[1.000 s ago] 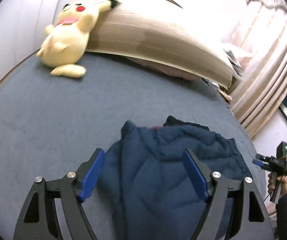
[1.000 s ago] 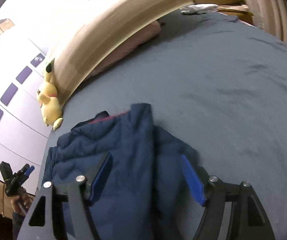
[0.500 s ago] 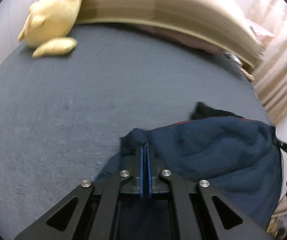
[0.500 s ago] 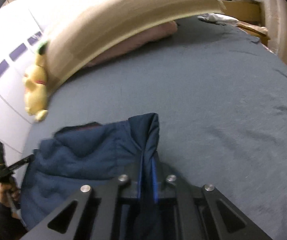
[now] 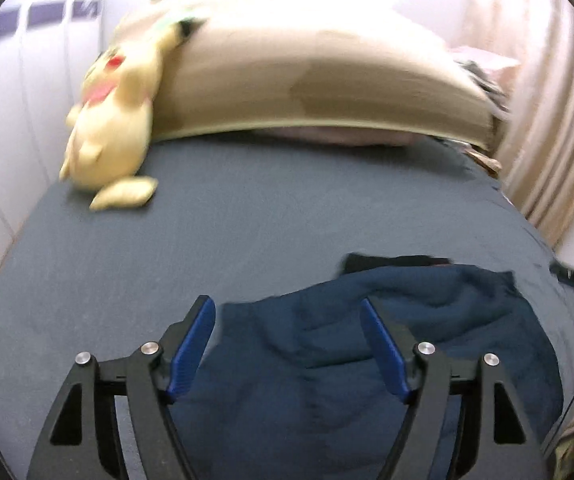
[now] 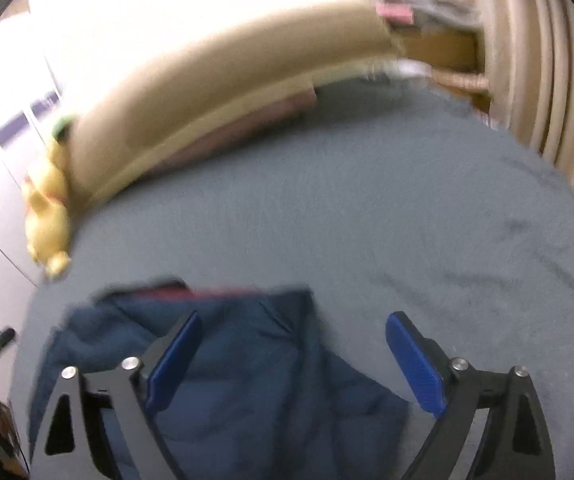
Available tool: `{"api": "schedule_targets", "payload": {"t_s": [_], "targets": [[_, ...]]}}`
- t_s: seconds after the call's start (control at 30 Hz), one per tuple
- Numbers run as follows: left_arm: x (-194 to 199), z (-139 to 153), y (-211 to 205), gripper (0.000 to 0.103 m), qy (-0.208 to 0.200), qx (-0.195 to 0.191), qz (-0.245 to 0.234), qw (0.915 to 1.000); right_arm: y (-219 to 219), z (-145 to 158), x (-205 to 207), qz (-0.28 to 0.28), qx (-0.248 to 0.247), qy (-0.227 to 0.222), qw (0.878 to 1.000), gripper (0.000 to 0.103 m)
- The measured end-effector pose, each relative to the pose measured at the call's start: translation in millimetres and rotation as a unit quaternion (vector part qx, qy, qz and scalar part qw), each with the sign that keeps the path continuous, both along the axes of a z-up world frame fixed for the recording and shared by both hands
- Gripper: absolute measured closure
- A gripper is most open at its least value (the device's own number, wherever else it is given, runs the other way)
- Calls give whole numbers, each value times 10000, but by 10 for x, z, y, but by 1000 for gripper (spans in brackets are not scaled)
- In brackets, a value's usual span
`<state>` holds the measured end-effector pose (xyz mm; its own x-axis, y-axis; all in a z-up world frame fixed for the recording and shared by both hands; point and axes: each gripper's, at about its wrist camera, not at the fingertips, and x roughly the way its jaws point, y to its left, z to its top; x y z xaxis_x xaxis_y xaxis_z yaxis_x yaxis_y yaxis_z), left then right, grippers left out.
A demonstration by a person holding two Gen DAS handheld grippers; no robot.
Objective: Fold large clothes
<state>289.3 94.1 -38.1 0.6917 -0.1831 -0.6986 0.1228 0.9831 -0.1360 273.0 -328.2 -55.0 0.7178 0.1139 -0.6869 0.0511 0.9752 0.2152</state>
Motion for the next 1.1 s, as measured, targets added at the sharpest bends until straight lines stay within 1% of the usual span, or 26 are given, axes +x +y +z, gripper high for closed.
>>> {"api": "schedule_targets", "payload": {"t_s": [0.03, 0.07, 0.13, 0.2, 0.3, 0.33, 0.37, 0.4, 0.43, 0.47, 0.53, 0.6, 0.67, 0.73, 0.8, 0.9, 0.93, 0.97, 1.0, 1.07, 1.1], "targets": [[2, 8, -118, 27, -63, 63, -32, 10000, 112, 33, -25, 94, -62, -47, 9999, 8], [-7, -16, -300, 27, -138, 214, -10, 9997, 206, 37, -39, 154, -105, -45, 9998, 8], [63, -143, -534, 27, -63, 372, 25, 9993, 493, -43, -33, 335, -189, -71, 9992, 8], [214, -347, -727, 28, 191, 529, 106, 9984, 769, -209, 36, 440, -566, -24, 9974, 8], [366, -583, -919, 27, 624, 876, 100, 9942, 1043, -498, 290, 511, -766, 300, 9953, 8], [443, -683, -941, 25, 777, 967, 104, 9922, 1126, -612, 385, 537, -821, 393, 9944, 8], [477, -740, -934, 25, 889, 954, 127, 9914, 1152, -714, 468, 527, -921, 523, 9930, 8], [529, -794, -904, 24, 1034, 864, 150, 9908, 1190, -831, 557, 524, -1012, 770, 9905, 8], [551, -823, -877, 21, 1095, 827, 170, 9904, 1229, -928, 627, 526, -1042, 897, 9891, 8], [566, -867, -846, 19, 1141, 818, 191, 9899, 1228, -983, 656, 498, -1056, 920, 9889, 8], [611, -955, -823, 12, 1187, 871, 239, 9888, 1234, -1053, 694, 433, -1083, 936, 9888, 8], [644, -1015, -826, 11, 1246, 865, 260, 9881, 1266, -1100, 731, 417, -1179, 984, 9873, 7], [611, -969, -812, 11, 1205, 865, 241, 9886, 1286, -1098, 746, 437, -1241, 996, 9863, 7], [495, -821, -714, 12, 1141, 768, 288, 9901, 1256, -965, 662, 431, -1185, 943, 9875, 7], [344, -682, -635, 12, 1000, 720, 310, 9919, 1186, -700, 436, 454, -1024, 639, 9916, 7], [-158, -351, -494, 12, 521, 618, 316, 9962, 1157, -385, -43, 591, -888, 273, 9939, 7], [-324, -293, -463, 12, 389, 577, 335, 9970, 1167, -333, -202, 674, -825, 198, 9941, 7], [-525, -241, -434, 12, 256, 547, 407, 9973, 1181, -287, -462, 718, -789, 63, 9943, 7], [-716, -221, -430, 12, 184, 532, 411, 9976, 1202, -295, -627, 717, -781, -7, 9944, 7], [-1025, -231, -441, 12, 41, 546, 423, 9976, 1251, -401, -932, 760, -732, -46, 9944, 7], [-1196, -271, -463, 12, -24, 639, 457, 9969, 1271, -488, -1102, 676, -757, -72, 9948, 7]]}}
